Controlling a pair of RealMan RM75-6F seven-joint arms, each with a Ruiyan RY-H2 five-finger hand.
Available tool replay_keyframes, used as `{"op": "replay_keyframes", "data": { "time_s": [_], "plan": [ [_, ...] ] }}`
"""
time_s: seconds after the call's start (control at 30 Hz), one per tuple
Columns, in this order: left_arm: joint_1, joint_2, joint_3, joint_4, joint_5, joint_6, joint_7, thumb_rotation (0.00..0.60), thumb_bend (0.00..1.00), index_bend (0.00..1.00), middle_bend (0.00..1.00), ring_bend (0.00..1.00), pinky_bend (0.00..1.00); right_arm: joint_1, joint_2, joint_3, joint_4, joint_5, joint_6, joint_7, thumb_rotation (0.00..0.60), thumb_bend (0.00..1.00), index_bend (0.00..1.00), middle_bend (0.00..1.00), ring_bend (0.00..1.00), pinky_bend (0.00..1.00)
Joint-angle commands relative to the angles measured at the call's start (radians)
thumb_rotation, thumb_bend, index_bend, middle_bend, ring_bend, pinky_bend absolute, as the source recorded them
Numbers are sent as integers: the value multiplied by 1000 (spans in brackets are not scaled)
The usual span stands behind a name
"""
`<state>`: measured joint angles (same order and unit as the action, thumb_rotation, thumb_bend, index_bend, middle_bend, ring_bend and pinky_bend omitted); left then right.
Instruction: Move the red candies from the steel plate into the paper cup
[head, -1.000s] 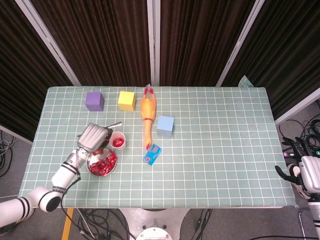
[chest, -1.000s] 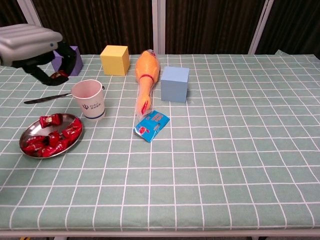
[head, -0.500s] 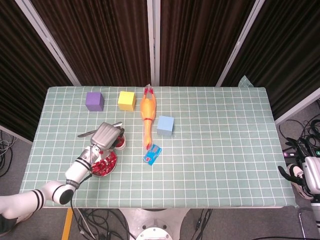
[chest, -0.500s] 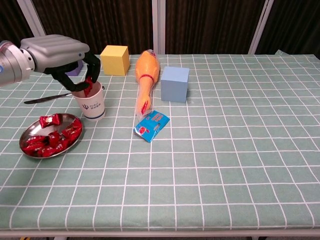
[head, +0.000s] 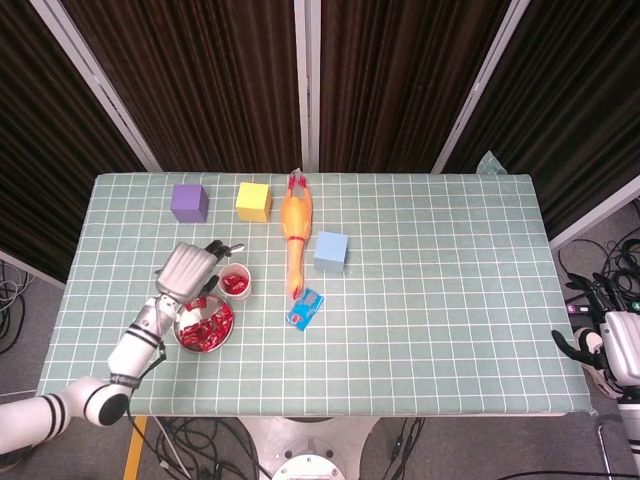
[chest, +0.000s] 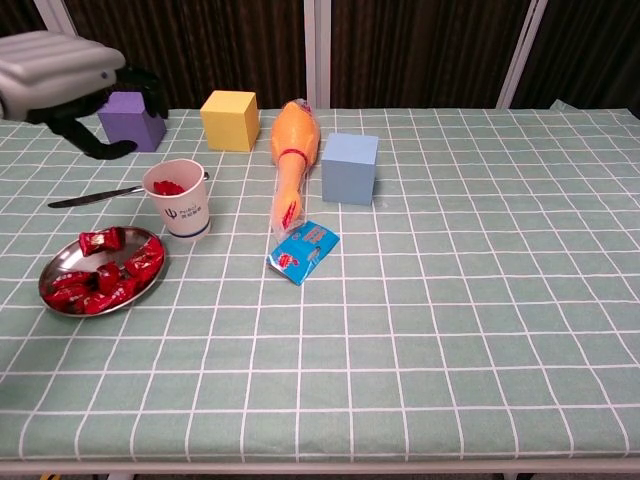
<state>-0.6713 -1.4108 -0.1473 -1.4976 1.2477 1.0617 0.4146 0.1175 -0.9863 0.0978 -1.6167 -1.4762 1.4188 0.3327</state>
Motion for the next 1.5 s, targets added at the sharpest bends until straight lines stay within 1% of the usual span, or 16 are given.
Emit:
{"op": "replay_keyframes", "data": {
  "time_s": [0.03,0.1,0.2,0.27,0.4,0.5,0.63,0.83,1.07,1.27,1.5],
  "plan": [
    [94,78,48,-69,66,113,-66,600,374,387,420,885,1000,2,-1,-1,1,-3,-1,2,600,196,128,237,70,424],
    [135,99,80,-80,101,156,-89,600,374,408,442,885,1000,3,-3,-1,3,-6,-2,5,600,196,128,237,70,424],
    [172,105,133,-71,146,174,-99,600,374,445,470,886,1000,6,-5,-2,5,-9,-4,7,600,196,128,237,70,424],
    [184,98,157,-61,158,164,-102,600,374,451,472,886,1000,7,-7,-3,7,-11,-6,8,600,196,128,237,70,424],
    [195,66,198,-37,167,122,-62,600,373,451,472,886,1000,10,-9,-4,7,-18,-5,9,600,195,128,237,70,424],
    [198,37,210,-23,162,97,-26,600,373,451,472,886,1000,12,-9,-4,5,-19,-6,8,600,196,128,237,71,424],
    [197,8,211,-4,134,59,19,600,374,451,472,886,1000,12,-7,-4,3,-17,-6,5,600,195,128,237,71,424],
    [199,-34,209,43,106,32,85,600,374,451,472,886,1000,11,-5,-5,-1,-13,-6,0,600,196,128,237,71,424],
    [190,-74,195,88,72,-10,99,600,374,451,472,886,1000,13,-6,-5,-3,-10,-9,-3,600,195,128,237,70,424],
    [185,-92,186,108,69,-19,102,600,374,454,478,886,1000,12,-2,-4,-5,-7,-8,-5,600,196,127,237,71,424],
    [188,-109,185,136,75,-21,95,600,375,498,509,887,1000,12,-2,-4,-6,-3,-11,-6,600,196,125,237,70,424]
  ]
}}
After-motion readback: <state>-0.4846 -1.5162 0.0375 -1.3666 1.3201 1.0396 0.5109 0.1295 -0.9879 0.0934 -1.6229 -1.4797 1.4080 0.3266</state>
